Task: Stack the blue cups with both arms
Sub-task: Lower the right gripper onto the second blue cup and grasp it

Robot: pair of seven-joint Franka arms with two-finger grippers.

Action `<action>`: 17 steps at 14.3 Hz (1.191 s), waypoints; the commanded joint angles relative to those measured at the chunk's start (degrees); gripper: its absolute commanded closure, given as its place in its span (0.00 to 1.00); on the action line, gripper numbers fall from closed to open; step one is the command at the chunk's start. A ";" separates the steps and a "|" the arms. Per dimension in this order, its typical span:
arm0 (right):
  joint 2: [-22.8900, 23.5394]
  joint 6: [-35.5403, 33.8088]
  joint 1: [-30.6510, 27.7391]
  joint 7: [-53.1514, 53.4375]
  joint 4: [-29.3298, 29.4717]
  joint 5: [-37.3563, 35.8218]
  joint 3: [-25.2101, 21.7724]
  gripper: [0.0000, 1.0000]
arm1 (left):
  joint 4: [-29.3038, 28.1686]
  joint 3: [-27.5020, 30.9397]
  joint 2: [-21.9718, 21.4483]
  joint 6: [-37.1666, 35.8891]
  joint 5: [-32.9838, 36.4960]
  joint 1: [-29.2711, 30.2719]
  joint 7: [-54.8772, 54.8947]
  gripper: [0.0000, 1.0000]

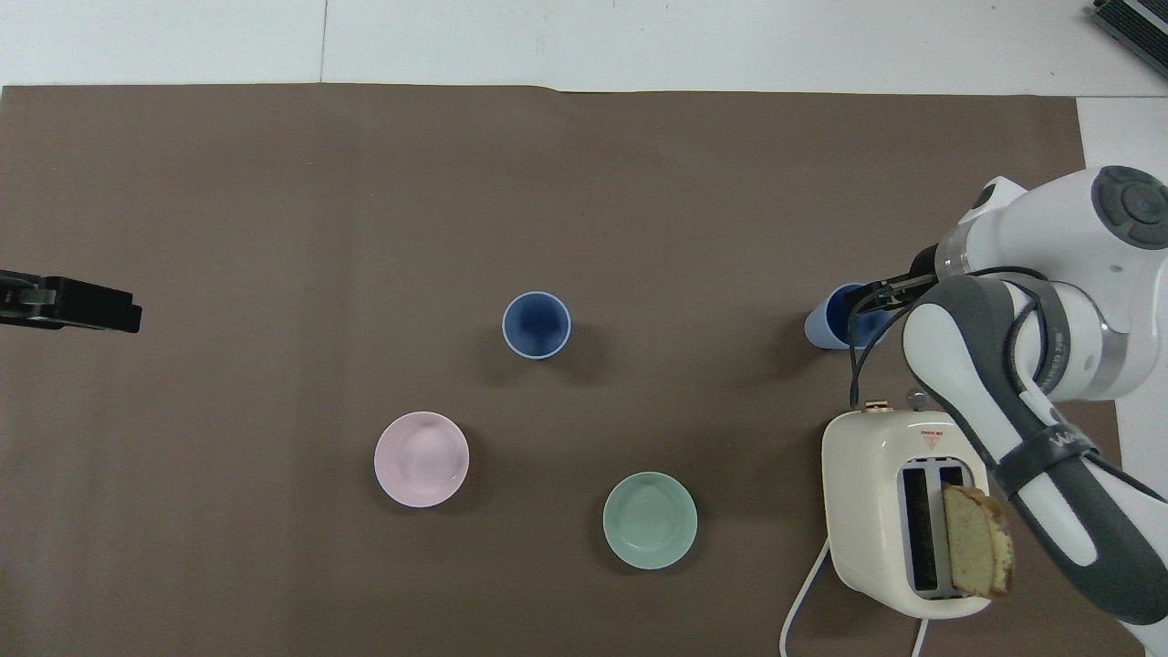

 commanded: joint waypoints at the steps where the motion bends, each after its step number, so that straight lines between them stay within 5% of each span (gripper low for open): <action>1: 0.48 1.54 -0.38 -3.33 -0.94 0.56 0.11 0.10 | 0.52 -0.27 -0.40 -1.74 0.26 0.81 0.53 0.00; 5: 0.48 1.54 -0.29 -3.95 -1.03 0.56 0.02 0.66 | 0.87 -0.27 -0.40 -2.71 0.17 0.73 -1.04 0.00; 9: 0.31 1.54 -0.38 -4.92 -1.56 0.56 0.11 0.95 | 0.52 -0.45 -1.19 -2.71 0.17 0.64 -1.31 0.00; 14: 0.40 0.76 -0.47 -4.83 -0.16 0.56 0.11 1.00 | 0.52 -0.36 -1.19 -2.19 0.26 0.73 -0.96 0.00; 17: -1.01 -5.29 -0.12 -3.35 4.66 0.65 0.19 1.00 | 0.52 -0.36 -1.19 -2.54 0.26 0.81 -1.05 0.00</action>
